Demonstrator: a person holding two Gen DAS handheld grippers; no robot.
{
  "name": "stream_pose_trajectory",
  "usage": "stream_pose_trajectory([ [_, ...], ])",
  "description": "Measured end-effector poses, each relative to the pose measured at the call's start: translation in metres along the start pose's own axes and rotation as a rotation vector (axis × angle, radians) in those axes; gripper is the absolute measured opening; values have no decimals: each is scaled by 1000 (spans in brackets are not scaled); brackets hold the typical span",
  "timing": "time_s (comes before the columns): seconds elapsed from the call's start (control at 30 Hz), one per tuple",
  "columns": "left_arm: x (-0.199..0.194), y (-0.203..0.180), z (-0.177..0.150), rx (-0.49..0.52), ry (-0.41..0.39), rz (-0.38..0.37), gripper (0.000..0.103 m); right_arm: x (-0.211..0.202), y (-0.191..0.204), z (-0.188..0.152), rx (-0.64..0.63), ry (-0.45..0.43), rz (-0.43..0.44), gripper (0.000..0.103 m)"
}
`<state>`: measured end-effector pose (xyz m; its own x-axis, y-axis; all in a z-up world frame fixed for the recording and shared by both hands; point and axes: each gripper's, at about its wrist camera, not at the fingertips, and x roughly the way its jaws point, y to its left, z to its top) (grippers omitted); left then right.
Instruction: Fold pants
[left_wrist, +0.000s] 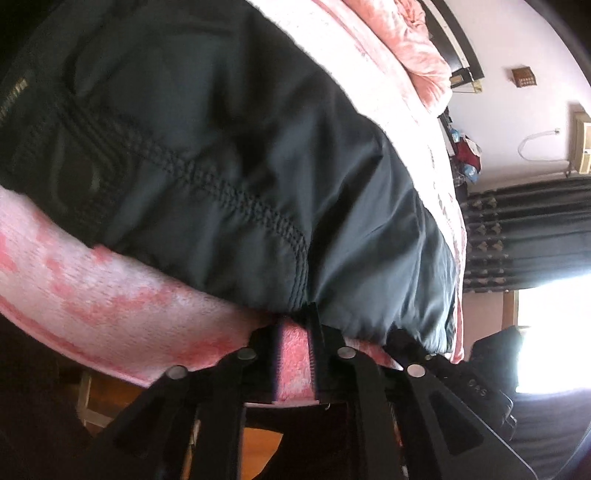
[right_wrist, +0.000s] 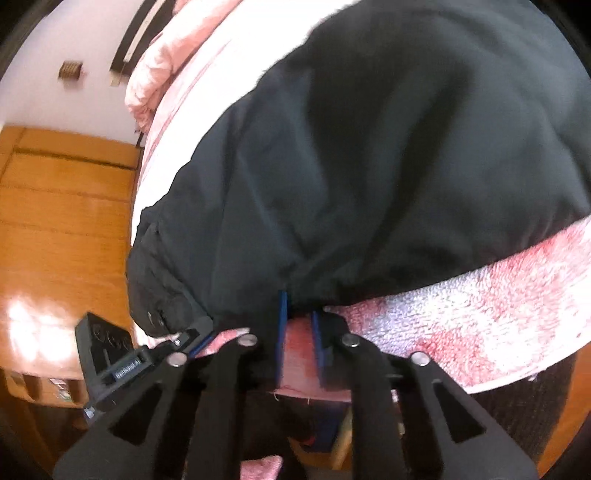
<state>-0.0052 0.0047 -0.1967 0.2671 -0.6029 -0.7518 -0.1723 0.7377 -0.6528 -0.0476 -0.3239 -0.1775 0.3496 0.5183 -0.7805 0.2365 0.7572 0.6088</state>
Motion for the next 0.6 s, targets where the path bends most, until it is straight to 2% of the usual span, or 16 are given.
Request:
stream_pose_trajectory([
  [0.03, -6, 1, -2, 21, 0, 13, 23, -6, 8, -2, -35, -12, -36, 39],
  [0.07, -15, 4, -2, 46, 4, 35, 34, -12, 16, -4, -75, -15, -79, 39],
  [0.13, -31, 3, -8, 78, -9, 67, 47, -22, 31, -9, -144, -27, -138, 39],
  [0.27, -80, 20, -4, 122, -109, 153, 56, -35, 64, -20, -261, -52, -150, 39],
  [0.4, -123, 61, 17, 54, -212, 226, 59, -14, 96, -16, -317, -34, -93, 42],
  [0.53, -144, 110, 39, -100, -229, 196, 57, 25, 122, -7, -370, 9, -107, 42],
  [0.6, -146, 131, 48, -174, -222, 148, 57, 41, 131, -7, -387, 32, -107, 42],
])
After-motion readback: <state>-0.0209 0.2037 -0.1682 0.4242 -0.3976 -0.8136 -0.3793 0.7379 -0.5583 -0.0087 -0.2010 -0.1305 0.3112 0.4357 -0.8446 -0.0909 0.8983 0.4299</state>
